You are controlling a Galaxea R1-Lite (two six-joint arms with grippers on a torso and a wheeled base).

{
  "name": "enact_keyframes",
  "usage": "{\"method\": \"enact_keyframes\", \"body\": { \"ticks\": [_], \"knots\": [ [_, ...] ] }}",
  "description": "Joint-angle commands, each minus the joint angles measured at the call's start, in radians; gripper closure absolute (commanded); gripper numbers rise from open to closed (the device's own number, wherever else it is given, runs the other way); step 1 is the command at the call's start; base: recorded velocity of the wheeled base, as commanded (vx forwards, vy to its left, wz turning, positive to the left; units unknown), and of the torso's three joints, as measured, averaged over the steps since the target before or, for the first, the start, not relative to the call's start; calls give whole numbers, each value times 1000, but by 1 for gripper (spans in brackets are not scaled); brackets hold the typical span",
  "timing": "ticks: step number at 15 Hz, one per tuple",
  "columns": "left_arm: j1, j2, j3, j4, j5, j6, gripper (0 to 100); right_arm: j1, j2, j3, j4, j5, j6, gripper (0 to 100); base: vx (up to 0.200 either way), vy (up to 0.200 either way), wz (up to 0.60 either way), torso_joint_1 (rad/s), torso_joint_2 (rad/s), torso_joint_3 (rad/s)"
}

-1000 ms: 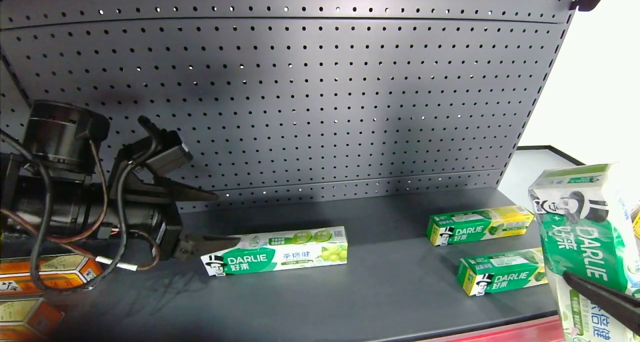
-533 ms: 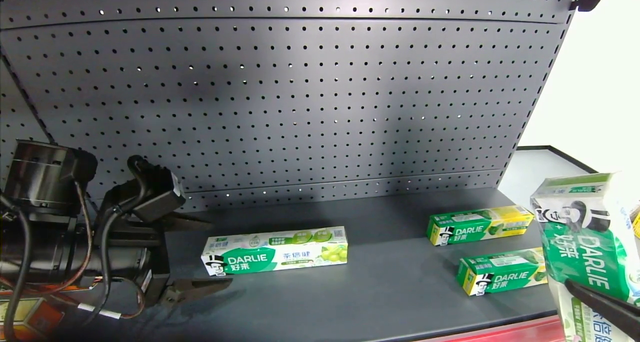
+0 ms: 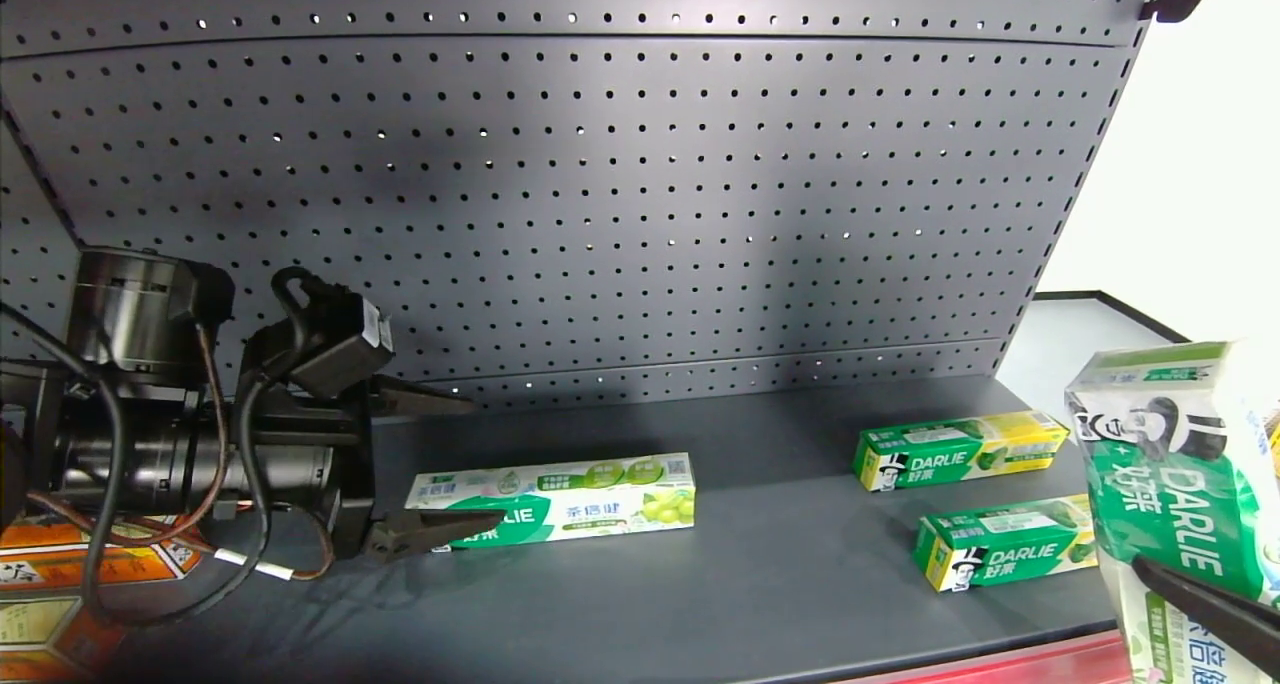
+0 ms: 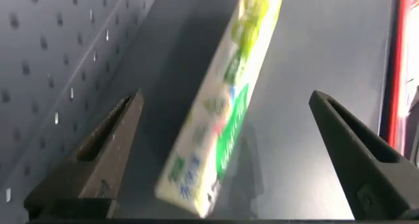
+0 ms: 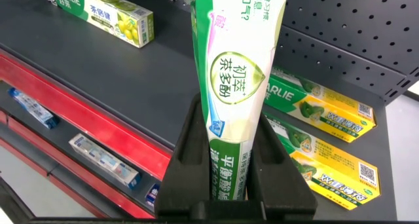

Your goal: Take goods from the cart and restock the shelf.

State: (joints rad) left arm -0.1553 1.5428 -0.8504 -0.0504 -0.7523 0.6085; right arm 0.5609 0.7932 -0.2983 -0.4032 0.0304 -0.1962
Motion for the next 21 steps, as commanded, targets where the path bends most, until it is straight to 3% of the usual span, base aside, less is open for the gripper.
{"method": "enact_keyframes", "body": {
  "ticks": [1,5,21],
  "knots": [
    [-3,42,-18,-2,-9,8,0,1,1,-1,0,0,0,100,0,0,0,0,0,0],
    [-23,63,-18,4,-88,13,0,1,0,1,0,0,0,100,0,0,0,0,0,0],
    [-30,192,-59,23,-85,22,0,-1,-19,16,0,0,3,100,0,0,0,0,0,0]
  ]
}}
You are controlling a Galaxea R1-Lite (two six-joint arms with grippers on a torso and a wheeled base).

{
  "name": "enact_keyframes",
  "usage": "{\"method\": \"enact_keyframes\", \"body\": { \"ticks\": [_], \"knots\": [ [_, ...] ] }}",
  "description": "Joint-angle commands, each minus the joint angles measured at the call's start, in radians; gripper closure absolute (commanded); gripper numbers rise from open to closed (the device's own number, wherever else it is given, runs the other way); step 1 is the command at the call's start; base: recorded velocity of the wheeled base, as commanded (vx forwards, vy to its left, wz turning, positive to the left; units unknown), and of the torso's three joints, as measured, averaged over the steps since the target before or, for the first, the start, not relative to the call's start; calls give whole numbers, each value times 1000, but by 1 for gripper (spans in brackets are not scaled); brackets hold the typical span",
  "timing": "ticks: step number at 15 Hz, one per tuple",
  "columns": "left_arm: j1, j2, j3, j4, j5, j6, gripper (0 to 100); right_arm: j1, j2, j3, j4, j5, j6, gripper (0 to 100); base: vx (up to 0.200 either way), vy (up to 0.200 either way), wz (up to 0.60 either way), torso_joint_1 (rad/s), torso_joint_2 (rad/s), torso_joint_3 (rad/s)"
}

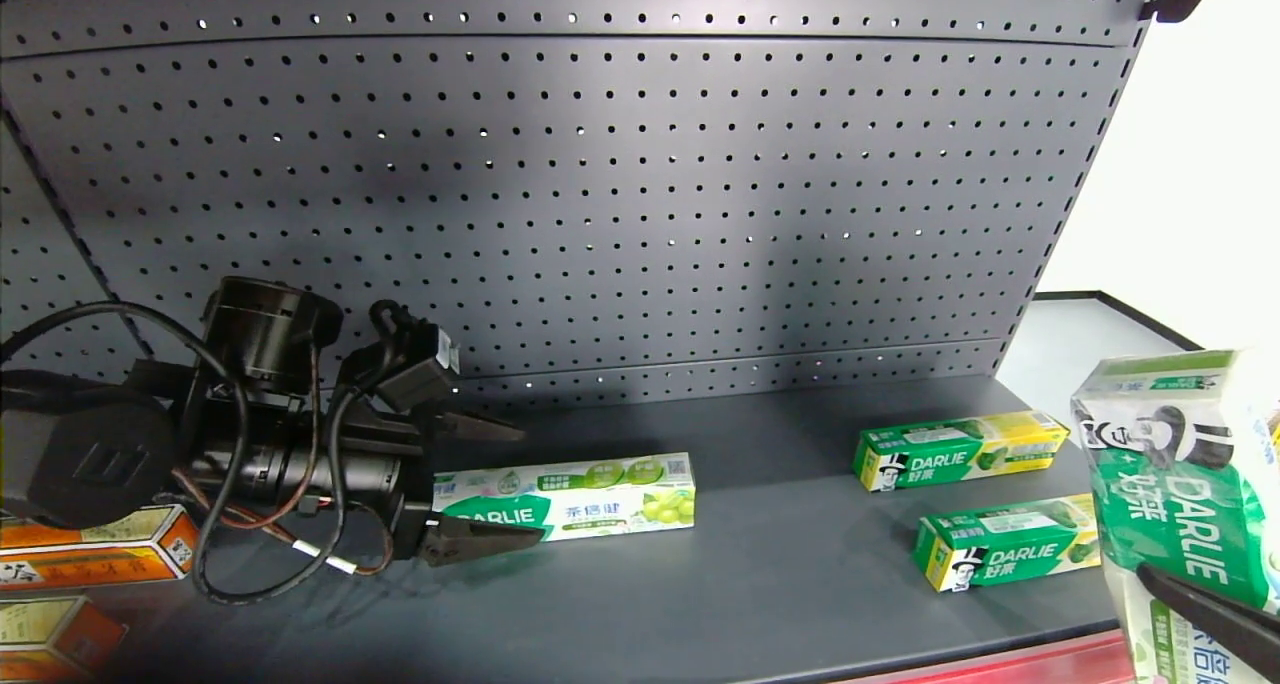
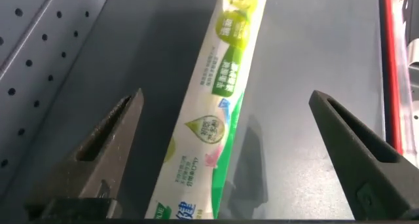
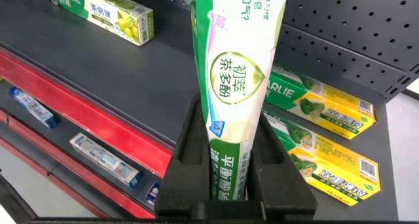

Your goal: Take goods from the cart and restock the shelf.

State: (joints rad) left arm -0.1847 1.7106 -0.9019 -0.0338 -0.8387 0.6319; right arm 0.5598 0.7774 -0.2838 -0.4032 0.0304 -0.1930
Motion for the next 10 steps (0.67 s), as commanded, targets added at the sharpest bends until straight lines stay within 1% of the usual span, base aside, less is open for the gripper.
{"method": "enact_keyframes", "body": {
  "ticks": [1,2,3,6,7,8,10],
  "knots": [
    [-1,26,-14,15,3,0,0,0,-4,3,0,0,0,100,0,0,0,0,0,0],
    [-4,26,-38,34,44,-1,0,0,-4,6,0,0,0,100,0,0,0,0,0,0],
    [-2,24,-57,40,64,-1,0,0,-6,8,0,0,0,100,0,0,0,0,0,0],
    [-4,20,-64,72,66,3,0,0,-6,14,0,0,1,100,0,0,0,0,0,0],
    [-13,21,-68,74,66,22,0,0,-7,14,0,0,3,100,0,0,0,0,0,0],
    [-18,21,-71,75,66,31,0,0,-7,14,0,0,3,100,0,0,0,0,0,0],
    [-33,21,-72,77,66,35,0,0,-7,14,0,0,3,100,0,0,0,0,0,0]
  ]
}}
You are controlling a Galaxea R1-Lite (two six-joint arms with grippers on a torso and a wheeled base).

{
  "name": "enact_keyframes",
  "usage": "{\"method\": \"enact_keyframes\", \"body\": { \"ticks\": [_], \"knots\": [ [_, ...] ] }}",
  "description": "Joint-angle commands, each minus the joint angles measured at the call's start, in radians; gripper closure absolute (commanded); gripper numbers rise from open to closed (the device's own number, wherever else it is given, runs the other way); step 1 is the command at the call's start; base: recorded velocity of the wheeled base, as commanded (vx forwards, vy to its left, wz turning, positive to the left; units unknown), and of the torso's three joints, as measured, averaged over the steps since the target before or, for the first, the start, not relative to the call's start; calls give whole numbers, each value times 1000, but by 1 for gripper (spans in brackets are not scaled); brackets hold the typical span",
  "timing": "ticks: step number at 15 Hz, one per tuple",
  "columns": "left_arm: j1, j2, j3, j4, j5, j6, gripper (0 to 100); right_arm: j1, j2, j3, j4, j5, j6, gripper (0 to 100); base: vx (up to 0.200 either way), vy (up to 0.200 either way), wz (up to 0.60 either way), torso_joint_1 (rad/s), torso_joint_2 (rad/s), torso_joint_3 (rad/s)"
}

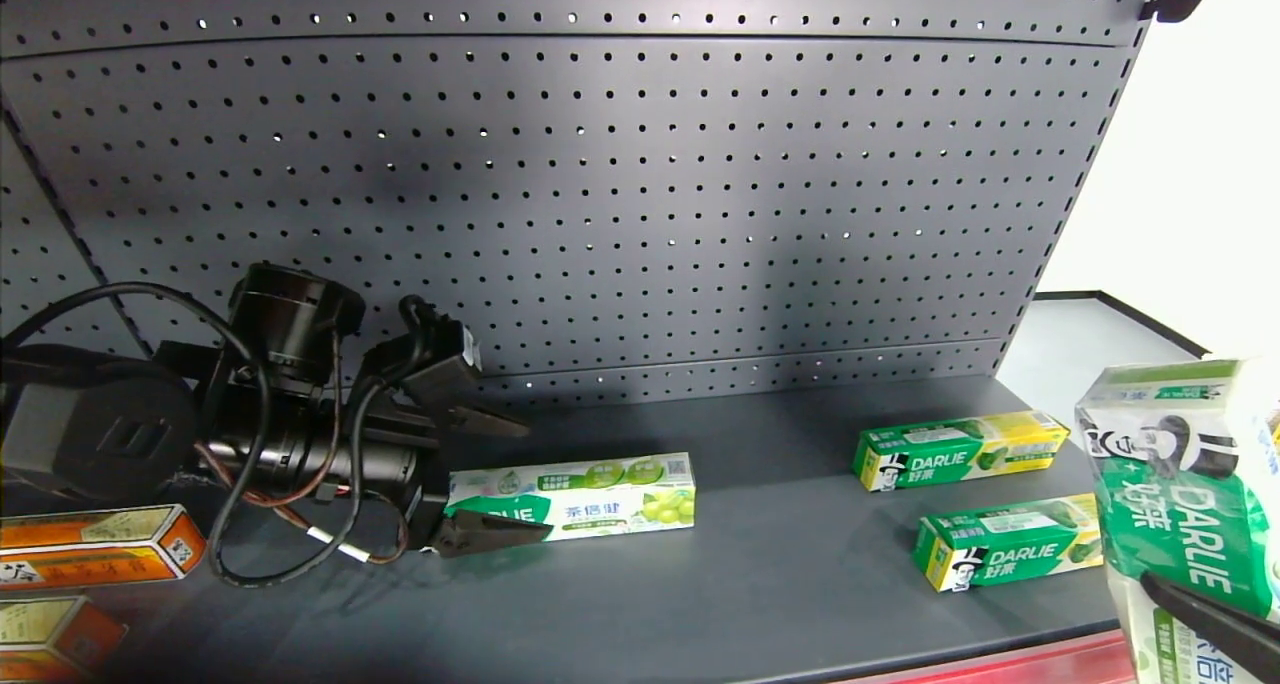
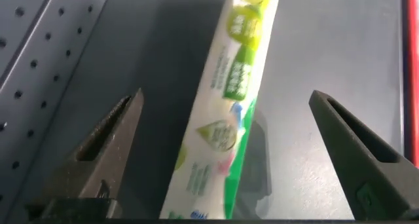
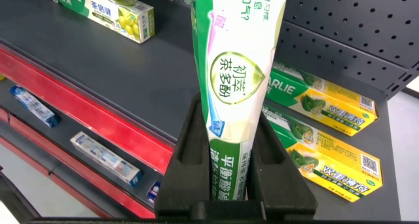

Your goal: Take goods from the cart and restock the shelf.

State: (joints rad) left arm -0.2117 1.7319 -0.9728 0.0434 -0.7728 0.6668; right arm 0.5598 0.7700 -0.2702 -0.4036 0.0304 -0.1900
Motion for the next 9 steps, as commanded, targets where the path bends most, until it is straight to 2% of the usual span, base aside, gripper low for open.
{"method": "enact_keyframes", "body": {
  "ticks": [1,5,9],
  "knots": [
    [-14,3,-1,1,0,2,0,0,-3,0,0,0,0,100,0,0,0,0,0,0],
    [-28,6,0,89,-2,31,0,-1,-6,0,0,0,0,100,0,0,0,0,0,0],
    [-26,21,-3,96,-2,33,0,-1,-11,2,2,0,12,100,0,0,0,0,0,0]
  ]
}}
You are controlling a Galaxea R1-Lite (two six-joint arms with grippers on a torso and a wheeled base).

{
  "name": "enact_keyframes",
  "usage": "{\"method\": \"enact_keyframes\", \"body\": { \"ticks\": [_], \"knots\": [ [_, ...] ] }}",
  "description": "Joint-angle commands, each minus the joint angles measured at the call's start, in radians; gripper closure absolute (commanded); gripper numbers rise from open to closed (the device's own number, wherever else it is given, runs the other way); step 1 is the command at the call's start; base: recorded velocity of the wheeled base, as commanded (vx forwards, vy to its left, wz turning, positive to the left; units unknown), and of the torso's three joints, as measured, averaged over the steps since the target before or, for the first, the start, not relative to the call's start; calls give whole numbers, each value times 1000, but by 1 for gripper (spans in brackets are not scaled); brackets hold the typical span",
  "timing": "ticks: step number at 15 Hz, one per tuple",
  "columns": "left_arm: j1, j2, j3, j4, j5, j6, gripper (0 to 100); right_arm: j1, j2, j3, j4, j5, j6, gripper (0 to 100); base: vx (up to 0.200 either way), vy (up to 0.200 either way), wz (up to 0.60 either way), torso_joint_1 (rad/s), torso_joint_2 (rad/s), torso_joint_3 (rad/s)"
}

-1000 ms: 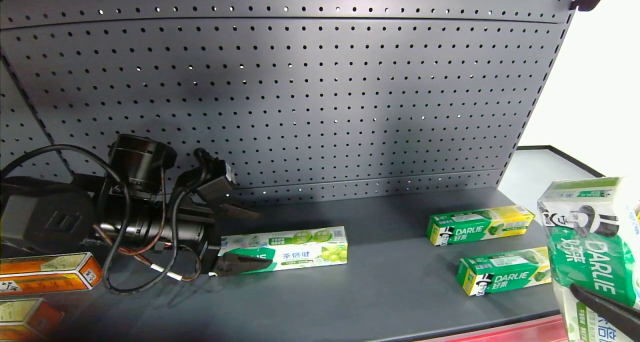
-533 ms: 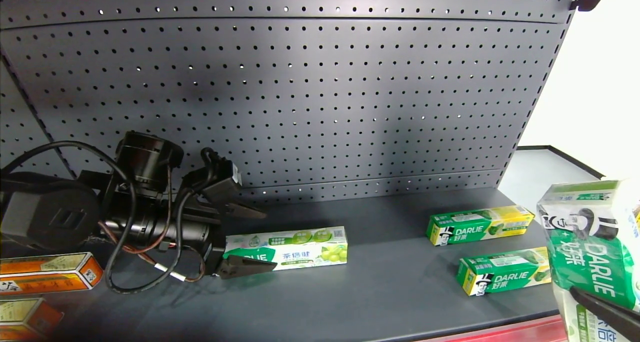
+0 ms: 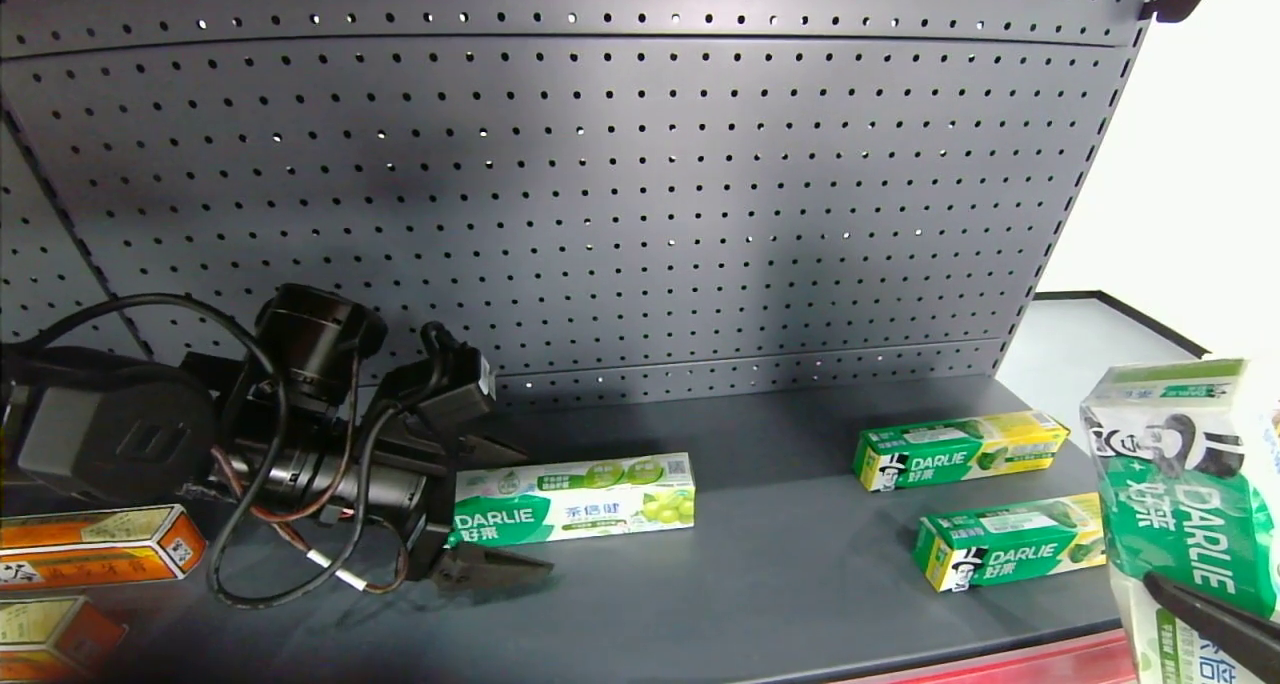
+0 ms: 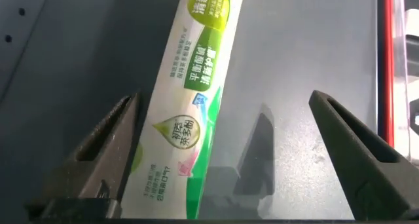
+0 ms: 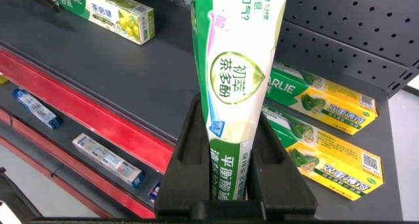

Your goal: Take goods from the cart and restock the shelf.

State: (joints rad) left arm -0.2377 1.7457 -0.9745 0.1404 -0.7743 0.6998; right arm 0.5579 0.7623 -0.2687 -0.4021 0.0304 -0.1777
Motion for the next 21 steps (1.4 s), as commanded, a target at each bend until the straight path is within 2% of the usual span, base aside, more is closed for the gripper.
{"method": "enact_keyframes", "body": {
  "ticks": [1,10,16,20,21],
  "knots": [
    [0,8,-7,1,0,0,100,0,-3,2,0,0,0,100,0,0,0,0,0,0],
    [-6,6,-16,4,0,3,100,0,-5,14,0,0,1,100,0,0,0,0,0,0],
    [-77,-52,-4,57,-2,9,100,0,-5,13,-1,0,1,100,0,0,0,0,0,0],
    [-84,-98,20,67,-2,9,100,0,-5,13,-1,0,1,100,0,0,0,0,0,0],
    [-91,-127,54,67,-2,9,100,0,-5,11,-1,0,1,100,0,0,0,0,0,0]
  ]
}}
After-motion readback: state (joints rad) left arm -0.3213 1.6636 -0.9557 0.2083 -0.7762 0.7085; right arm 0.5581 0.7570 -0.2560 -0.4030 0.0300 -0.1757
